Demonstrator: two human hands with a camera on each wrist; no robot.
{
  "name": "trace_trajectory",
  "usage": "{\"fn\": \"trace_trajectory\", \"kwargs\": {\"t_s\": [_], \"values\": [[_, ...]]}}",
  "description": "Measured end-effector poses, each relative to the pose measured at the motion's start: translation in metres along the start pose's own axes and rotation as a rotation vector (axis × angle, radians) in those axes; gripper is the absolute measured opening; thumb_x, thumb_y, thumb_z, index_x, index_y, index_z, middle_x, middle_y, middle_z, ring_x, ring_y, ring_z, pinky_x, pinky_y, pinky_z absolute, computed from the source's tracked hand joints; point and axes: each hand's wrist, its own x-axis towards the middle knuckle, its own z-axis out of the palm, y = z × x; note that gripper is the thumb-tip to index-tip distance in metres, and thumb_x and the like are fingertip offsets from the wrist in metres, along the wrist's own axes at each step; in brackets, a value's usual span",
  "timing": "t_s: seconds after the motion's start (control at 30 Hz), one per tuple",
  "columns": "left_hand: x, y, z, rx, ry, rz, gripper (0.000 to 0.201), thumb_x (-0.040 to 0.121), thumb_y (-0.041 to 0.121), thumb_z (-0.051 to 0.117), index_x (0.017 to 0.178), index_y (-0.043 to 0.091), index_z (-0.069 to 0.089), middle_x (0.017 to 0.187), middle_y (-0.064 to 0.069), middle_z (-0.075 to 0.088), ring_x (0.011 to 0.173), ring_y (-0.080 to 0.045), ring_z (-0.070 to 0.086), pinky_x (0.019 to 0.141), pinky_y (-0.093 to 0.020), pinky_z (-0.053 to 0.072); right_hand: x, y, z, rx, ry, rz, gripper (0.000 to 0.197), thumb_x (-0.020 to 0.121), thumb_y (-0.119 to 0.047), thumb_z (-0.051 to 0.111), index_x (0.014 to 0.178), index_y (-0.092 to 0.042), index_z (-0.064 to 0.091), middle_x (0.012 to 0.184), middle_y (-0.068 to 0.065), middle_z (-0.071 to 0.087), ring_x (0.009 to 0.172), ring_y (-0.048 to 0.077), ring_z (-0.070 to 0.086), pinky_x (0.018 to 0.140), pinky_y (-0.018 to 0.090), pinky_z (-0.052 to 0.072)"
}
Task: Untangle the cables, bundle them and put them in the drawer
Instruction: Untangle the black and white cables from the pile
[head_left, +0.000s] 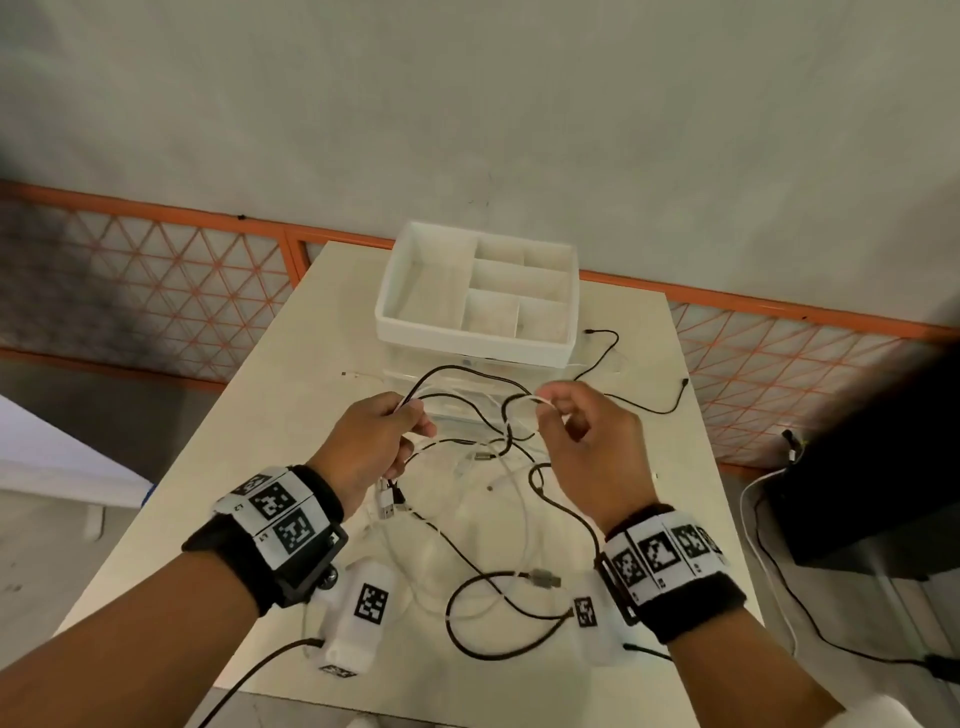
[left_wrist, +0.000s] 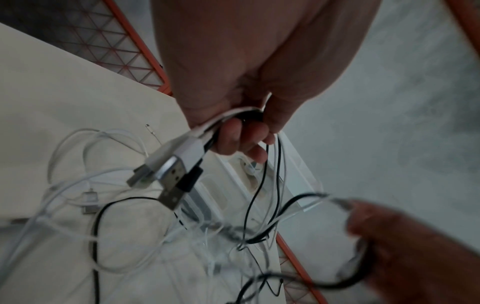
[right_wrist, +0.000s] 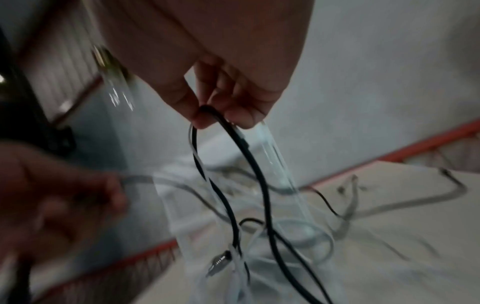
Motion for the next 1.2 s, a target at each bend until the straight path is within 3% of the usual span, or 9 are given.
{"fn": "trace_trajectory", "kwargs": {"t_s": [0.13,0.23,0.33,0.5,0.63,0.77,0.93,1.07,1.2], "values": [[-0.005,0.001,0.006,-0.036,0.041,-0.012,0.024,0.103,0.020,0.047,0.085,0.007,0.056,0.096,-0.012,0.074,0.048,-0.013,0.037,0.045,-0.024,0.032,0.019,-0.025,-0.024,0.277,0.127,-0.096,0.025,0.093,-0.010,0.066,0.112,-0.027,0.065,0.085,-0.007,0.065,0.054,0.009,0.053,0.053,0.012,0.046],[-0.010,0.000,0.008,-0.034,0.072,-0.013,0.024,0.103,0.019,0.047,0.087,0.005,0.058,0.095,-0.011,0.071,0.049,-0.013,0.038,0.044,-0.023,0.033,0.011,0.007,-0.010,0.002,-0.151,0.014,0.042,0.088,0.000,0.061,0.119,-0.028,0.063,0.089,-0.007,0.066,0.061,0.010,0.059,0.061,0.014,0.048],[-0.014,0.002,0.007,-0.038,0.091,0.007,0.025,0.102,0.018,0.049,0.084,0.005,0.059,0.094,-0.012,0.069,0.050,-0.013,0.038,0.044,-0.023,0.033,-0.009,0.048,0.008,-0.244,-0.384,0.067,0.045,0.081,0.008,0.054,0.113,-0.020,0.070,0.101,0.002,0.070,0.092,0.019,0.067,0.081,0.028,0.054],[-0.021,0.011,0.006,0.001,0.070,0.067,0.022,0.099,0.017,0.054,0.085,0.005,0.065,0.100,-0.021,0.069,0.054,-0.016,0.040,0.048,-0.026,0.033,0.005,0.029,-0.002,-0.255,-0.254,-0.094,0.041,0.079,0.006,0.059,0.113,-0.012,0.073,0.106,0.009,0.072,0.097,0.020,0.067,0.086,0.023,0.049],[-0.029,0.030,0.031,-0.110,-0.067,0.218,0.018,0.100,0.023,0.054,0.088,0.013,0.064,0.089,-0.026,0.061,0.056,-0.018,0.047,0.046,-0.027,0.034,0.013,-0.032,-0.004,-0.068,-0.282,-0.408,0.051,0.076,0.011,0.057,0.119,-0.013,0.071,0.109,0.003,0.069,0.077,-0.017,0.053,0.080,0.002,0.042],[-0.019,0.027,0.047,-0.140,-0.074,0.202,0.023,0.105,0.028,0.043,0.086,0.016,0.049,0.077,-0.007,0.058,0.051,-0.016,0.042,0.044,-0.024,0.030,0.031,-0.070,-0.018,0.075,-0.046,-0.496,0.042,0.082,0.012,0.054,0.115,-0.007,0.071,0.110,0.003,0.071,0.083,0.003,0.064,0.077,0.021,0.056],[-0.005,-0.025,0.015,0.122,-0.008,-0.063,0.023,0.103,0.018,0.042,0.081,0.012,0.045,0.063,-0.005,0.045,0.046,-0.014,0.034,0.045,-0.024,0.026,0.048,-0.062,-0.057,0.112,0.237,-0.188,0.037,0.091,-0.003,0.056,0.117,-0.027,0.066,0.104,-0.008,0.072,0.079,0.010,0.073,0.077,0.031,0.059],[0.010,-0.010,-0.016,0.078,0.106,-0.086,0.024,0.102,0.016,0.043,0.080,0.010,0.051,0.079,-0.009,0.057,0.052,-0.017,0.041,0.045,-0.025,0.030,0.024,-0.031,-0.042,-0.221,-0.104,0.075,0.037,0.092,-0.008,0.057,0.120,-0.030,0.065,0.082,-0.005,0.073,0.073,0.016,0.074,0.071,0.019,0.055],[0.004,0.045,-0.017,-0.043,0.014,-0.006,0.017,0.102,0.015,0.044,0.087,0.013,0.052,0.083,-0.011,0.069,0.051,-0.015,0.040,0.044,-0.024,0.028,0.001,-0.032,-0.007,-0.186,-0.367,0.130,0.023,0.088,-0.004,0.064,0.092,-0.021,0.079,0.085,-0.009,0.075,0.072,0.011,0.074,0.073,0.021,0.056]]}}
